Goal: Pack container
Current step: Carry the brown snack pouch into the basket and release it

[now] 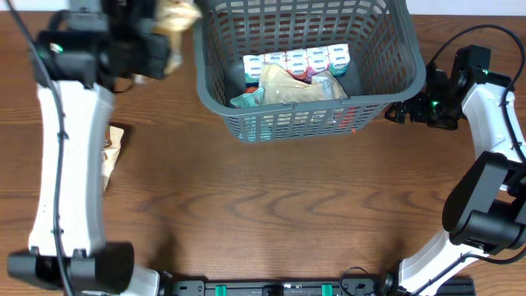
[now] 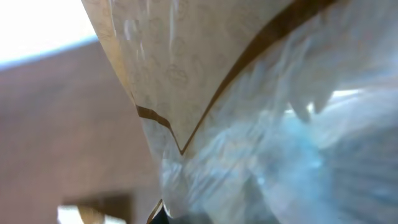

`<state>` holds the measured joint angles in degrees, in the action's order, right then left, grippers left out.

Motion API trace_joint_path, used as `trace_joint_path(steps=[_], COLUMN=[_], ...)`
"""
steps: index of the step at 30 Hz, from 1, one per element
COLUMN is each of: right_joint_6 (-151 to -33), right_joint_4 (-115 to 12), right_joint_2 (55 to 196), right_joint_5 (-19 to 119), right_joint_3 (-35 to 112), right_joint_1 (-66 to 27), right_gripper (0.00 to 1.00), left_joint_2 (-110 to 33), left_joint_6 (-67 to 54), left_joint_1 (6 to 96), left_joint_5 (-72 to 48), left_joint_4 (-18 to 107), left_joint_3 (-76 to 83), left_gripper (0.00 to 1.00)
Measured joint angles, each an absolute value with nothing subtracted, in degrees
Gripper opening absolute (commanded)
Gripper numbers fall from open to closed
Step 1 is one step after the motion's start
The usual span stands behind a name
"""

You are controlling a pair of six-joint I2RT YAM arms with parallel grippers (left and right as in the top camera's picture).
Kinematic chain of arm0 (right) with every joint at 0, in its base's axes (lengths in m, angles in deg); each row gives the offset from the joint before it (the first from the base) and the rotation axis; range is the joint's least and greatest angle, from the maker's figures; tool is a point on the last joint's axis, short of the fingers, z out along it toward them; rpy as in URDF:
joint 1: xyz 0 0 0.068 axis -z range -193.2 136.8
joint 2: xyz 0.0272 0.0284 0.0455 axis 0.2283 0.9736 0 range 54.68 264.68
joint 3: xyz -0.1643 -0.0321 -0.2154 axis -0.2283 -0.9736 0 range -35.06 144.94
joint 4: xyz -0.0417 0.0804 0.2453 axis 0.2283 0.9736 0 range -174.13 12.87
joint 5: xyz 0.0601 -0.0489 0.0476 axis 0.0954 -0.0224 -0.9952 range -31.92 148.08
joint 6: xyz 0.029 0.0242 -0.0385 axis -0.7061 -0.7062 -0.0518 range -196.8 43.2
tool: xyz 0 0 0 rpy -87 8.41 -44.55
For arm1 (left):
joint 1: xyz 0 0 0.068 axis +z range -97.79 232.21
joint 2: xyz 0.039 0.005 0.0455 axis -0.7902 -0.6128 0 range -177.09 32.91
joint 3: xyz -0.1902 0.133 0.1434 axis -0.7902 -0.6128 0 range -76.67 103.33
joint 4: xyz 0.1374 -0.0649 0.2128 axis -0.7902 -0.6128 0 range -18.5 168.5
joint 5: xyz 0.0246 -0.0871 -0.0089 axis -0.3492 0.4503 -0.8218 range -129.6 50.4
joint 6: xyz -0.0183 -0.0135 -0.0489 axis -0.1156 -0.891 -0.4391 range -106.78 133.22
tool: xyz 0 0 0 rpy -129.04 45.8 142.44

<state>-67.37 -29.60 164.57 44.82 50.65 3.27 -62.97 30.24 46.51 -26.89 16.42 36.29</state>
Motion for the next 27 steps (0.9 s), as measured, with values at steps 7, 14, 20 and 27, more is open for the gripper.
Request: trace_joint_path(steps=[7, 14, 20, 27], right_joint_6=[-67.4, -67.4, -67.4, -67.4], right_joint_4=[-29.6, -29.6, -29.6, -29.5], right_joint_2=[164.6, 164.6, 164.6, 164.6], right_joint_5=[44.8, 44.8, 44.8, 44.8], right_joint_3=[50.6, 50.6, 50.6, 50.6], right_joint_1=[3.3, 3.3, 3.3, 3.3], right_gripper=[0.99, 0.99, 0.99, 0.99], left_joint_2=[-61.1, -63.6, -72.2, -82.2], left_joint_6=[42.5, 55.3, 62.0, 67.0], left_joint_1=[32.7, 28.7, 28.9, 28.9], left_joint_5=[-25.9, -25.8, -26.1, -26.4], left_joint_4=[20.1, 22.1, 25.2, 24.9], left_joint_3=[36.3, 36.3, 36.3, 36.3], left_gripper=[0.06, 0.06, 0.06, 0.11])
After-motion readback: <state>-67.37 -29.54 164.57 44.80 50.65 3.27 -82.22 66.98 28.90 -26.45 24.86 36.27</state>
